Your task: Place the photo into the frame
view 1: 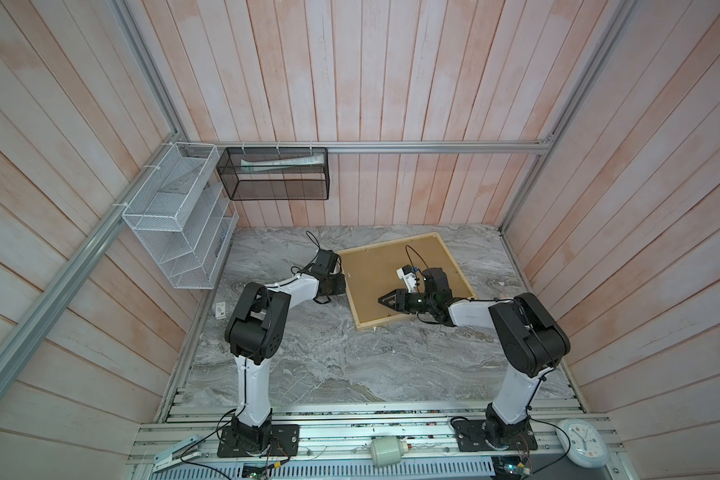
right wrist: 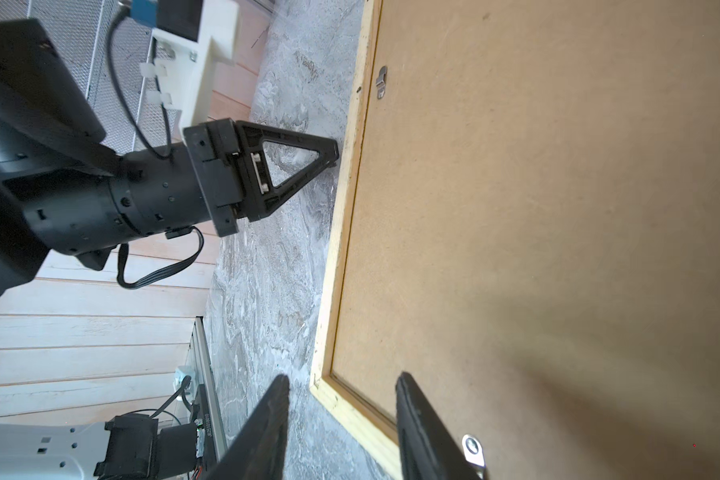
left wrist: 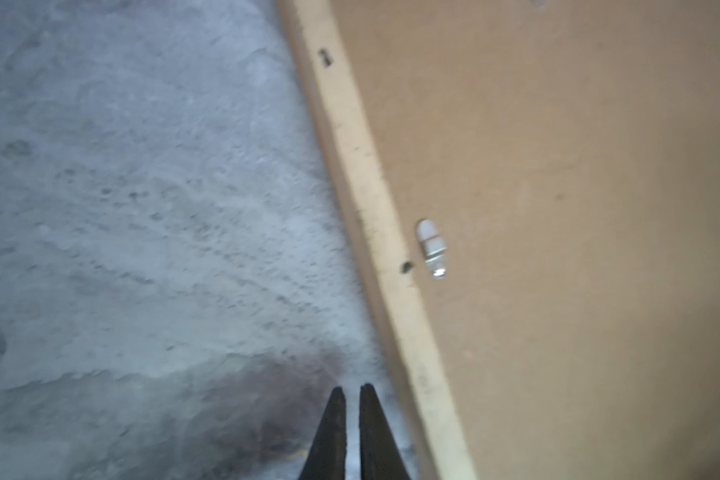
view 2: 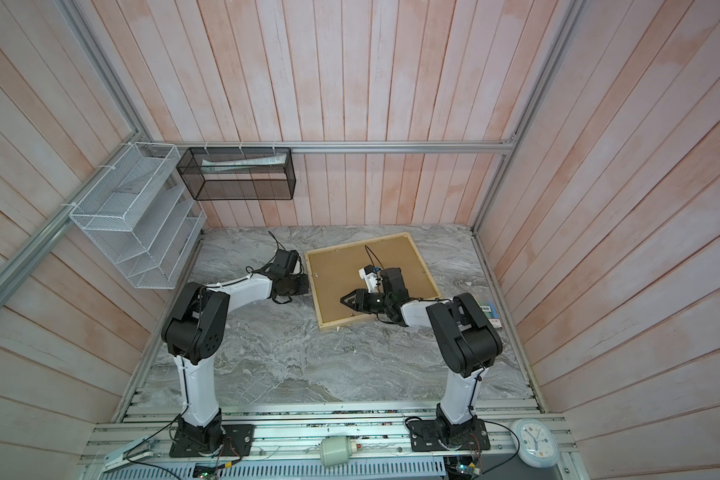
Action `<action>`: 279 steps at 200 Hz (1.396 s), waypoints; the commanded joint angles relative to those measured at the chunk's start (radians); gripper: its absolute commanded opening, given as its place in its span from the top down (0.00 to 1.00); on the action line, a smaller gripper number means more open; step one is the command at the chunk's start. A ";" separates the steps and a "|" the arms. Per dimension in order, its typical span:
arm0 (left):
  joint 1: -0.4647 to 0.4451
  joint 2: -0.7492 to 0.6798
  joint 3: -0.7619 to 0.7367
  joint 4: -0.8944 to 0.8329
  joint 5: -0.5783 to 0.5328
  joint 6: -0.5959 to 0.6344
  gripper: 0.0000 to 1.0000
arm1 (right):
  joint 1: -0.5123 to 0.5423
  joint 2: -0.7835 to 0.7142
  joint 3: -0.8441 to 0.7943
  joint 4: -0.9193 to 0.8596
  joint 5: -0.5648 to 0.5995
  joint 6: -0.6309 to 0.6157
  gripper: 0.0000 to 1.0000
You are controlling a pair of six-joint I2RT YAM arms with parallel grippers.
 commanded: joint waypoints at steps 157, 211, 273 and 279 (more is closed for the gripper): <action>-0.171 -0.042 -0.038 -0.108 -0.128 -0.118 0.63 | -0.007 -0.006 -0.008 0.002 0.014 0.004 0.55; -0.172 0.020 0.017 -0.176 -0.177 -0.078 0.70 | -0.007 -0.009 -0.015 0.010 0.010 0.007 0.55; -0.166 0.026 -0.067 -0.217 -0.130 0.006 0.83 | -0.006 -0.016 -0.038 0.026 0.021 0.016 0.55; -0.163 0.014 -0.082 -0.218 -0.135 0.008 0.83 | -0.006 -0.012 -0.038 0.030 0.020 0.019 0.55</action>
